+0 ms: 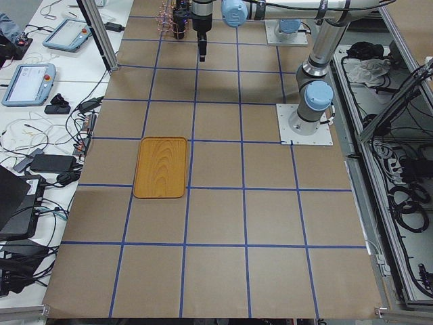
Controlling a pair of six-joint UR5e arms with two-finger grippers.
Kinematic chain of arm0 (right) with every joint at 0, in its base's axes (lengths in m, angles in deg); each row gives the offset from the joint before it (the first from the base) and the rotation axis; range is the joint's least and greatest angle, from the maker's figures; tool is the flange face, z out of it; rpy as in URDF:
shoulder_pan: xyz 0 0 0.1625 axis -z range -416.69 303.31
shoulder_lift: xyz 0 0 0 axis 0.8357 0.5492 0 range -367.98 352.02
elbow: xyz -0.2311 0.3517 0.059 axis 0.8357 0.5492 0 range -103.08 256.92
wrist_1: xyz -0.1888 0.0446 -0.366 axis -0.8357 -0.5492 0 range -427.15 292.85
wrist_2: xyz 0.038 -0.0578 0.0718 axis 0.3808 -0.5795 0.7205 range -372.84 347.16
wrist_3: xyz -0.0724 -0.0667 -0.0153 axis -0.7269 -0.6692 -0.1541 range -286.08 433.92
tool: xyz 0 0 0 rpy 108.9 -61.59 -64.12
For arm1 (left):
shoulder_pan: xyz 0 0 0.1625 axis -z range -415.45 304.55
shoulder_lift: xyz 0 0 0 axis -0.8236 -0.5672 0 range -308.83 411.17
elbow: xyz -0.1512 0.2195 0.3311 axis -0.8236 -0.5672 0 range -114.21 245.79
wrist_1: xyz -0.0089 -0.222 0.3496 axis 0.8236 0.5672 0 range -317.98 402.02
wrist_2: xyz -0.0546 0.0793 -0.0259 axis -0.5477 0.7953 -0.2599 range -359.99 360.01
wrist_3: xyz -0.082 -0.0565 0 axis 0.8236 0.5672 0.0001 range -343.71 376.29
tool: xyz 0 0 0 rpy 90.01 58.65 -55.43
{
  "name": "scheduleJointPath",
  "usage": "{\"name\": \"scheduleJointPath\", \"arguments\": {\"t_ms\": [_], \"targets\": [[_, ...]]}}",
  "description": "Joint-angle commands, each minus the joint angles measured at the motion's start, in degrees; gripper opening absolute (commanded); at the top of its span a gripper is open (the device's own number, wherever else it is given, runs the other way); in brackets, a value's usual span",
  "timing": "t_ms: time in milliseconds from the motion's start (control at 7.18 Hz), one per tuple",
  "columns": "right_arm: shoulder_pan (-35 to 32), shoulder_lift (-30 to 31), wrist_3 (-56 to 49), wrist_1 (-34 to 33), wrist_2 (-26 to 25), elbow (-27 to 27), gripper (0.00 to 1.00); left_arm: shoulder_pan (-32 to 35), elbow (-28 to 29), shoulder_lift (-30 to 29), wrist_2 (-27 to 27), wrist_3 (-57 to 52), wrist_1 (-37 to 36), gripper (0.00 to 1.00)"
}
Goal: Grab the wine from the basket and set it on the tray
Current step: 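Close the right gripper on the neck of the nearest dark bottle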
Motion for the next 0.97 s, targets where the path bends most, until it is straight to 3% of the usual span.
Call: {"name": "scheduleJointPath", "arguments": {"t_ms": [0, 835], "targets": [[0.0, -0.1, 0.1, 0.0, 0.1, 0.1, 0.0, 0.0, -0.1, 0.0, 0.0, 0.0, 0.0, 1.0], [0.0, 0.8, -0.8, 1.7, -0.1, 3.3, 0.0, -0.1, -0.1, 0.0, 0.0, 0.0, 0.0, 1.0]]}}
